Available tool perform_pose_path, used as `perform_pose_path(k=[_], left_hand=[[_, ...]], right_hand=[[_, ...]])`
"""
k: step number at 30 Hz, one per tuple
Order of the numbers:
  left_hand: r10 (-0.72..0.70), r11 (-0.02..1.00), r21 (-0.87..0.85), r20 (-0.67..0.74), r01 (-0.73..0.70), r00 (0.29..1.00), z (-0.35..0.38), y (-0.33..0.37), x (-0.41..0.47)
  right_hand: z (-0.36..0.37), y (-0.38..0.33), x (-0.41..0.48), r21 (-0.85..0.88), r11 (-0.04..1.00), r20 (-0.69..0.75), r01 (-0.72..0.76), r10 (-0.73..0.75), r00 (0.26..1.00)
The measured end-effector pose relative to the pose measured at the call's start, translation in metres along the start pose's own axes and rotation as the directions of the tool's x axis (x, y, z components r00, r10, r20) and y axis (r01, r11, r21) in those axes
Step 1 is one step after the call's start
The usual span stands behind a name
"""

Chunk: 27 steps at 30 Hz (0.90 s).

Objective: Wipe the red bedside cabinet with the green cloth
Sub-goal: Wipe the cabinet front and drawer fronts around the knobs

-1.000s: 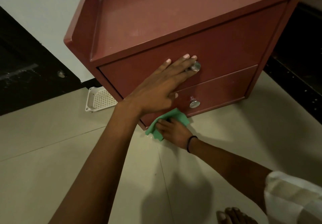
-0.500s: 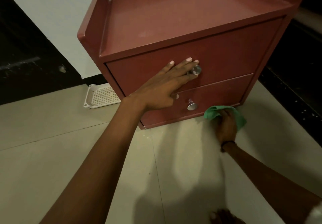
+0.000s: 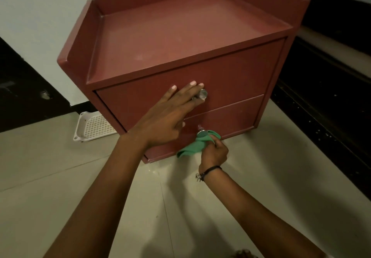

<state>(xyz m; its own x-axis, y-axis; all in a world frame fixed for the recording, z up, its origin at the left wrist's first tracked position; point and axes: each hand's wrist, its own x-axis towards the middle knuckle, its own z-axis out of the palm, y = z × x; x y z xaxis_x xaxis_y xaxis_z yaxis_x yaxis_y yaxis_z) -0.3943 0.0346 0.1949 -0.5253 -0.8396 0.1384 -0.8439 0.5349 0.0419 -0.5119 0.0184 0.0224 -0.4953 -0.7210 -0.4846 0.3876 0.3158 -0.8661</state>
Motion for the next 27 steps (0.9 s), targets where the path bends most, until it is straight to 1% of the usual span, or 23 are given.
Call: perform_pose_path(k=[2,4,7,9,11,13,15,17,19,21,23,25,26,27], left_hand=[[-0.002,0.998,0.06,-0.032,0.004,0.999,0.005,0.004,-0.001],[-0.007,0.989,0.149,-0.071,0.018,0.997,0.014,0.008,-0.001],[-0.022,0.967,0.248,-0.108,0.048,0.994,0.026,0.017,-0.001],[-0.006,0.953,0.3,-0.114,0.04,0.994,0.032,0.022,0.001],[0.005,0.946,0.323,-0.108,0.03,0.994,0.035,0.024,0.002],[-0.001,0.947,0.318,-0.106,0.035,0.994,0.036,0.024,0.004],[-0.009,0.949,0.313,-0.099,0.039,0.995,0.035,0.023,0.005],[-0.011,0.956,0.291,-0.096,0.038,0.995,0.035,0.024,0.006],[-0.01,0.96,0.276,-0.102,0.038,0.995,0.036,0.024,0.006],[-0.011,0.967,0.254,-0.101,0.036,0.995,0.037,0.024,0.007],[-0.011,0.975,0.221,-0.096,0.032,0.995,0.038,0.023,0.009],[-0.009,0.976,0.215,-0.091,0.029,0.996,0.037,0.022,0.009],[-0.01,0.977,0.209,-0.086,0.028,0.996,0.035,0.022,0.009],[-0.01,0.981,0.19,-0.084,0.026,0.996,0.034,0.022,0.008]], right_hand=[[-0.005,-0.001,-0.001,0.051,0.998,-0.005,-0.028,0.028,1.0],[-0.01,-0.008,0.001,0.098,0.995,-0.033,0.0,0.003,0.999],[-0.014,-0.037,0.012,0.136,0.974,-0.092,0.181,-0.17,0.981],[-0.014,-0.064,0.025,0.128,0.937,-0.109,0.326,-0.314,0.943],[-0.016,-0.086,0.044,0.104,0.891,-0.179,0.442,-0.421,0.889],[-0.021,-0.099,0.068,0.103,0.87,-0.282,0.482,-0.439,0.853],[-0.022,-0.104,0.082,0.09,0.886,-0.317,0.455,-0.407,0.857],[-0.013,-0.1,0.072,0.04,0.888,-0.262,0.459,-0.434,0.862],[0.003,-0.083,0.043,0.003,0.85,-0.178,0.526,-0.518,0.837],[0.009,-0.055,0.007,0.005,0.803,-0.028,0.596,-0.596,0.803],[0.004,-0.029,-0.019,-0.031,0.743,0.17,0.668,-0.655,0.736],[-0.003,-0.015,-0.028,-0.041,0.708,0.315,0.705,-0.66,0.682],[-0.005,-0.016,-0.028,-0.036,0.717,0.339,0.696,-0.646,0.683],[-0.006,-0.021,-0.026,-0.027,0.737,0.333,0.675,-0.63,0.701]])
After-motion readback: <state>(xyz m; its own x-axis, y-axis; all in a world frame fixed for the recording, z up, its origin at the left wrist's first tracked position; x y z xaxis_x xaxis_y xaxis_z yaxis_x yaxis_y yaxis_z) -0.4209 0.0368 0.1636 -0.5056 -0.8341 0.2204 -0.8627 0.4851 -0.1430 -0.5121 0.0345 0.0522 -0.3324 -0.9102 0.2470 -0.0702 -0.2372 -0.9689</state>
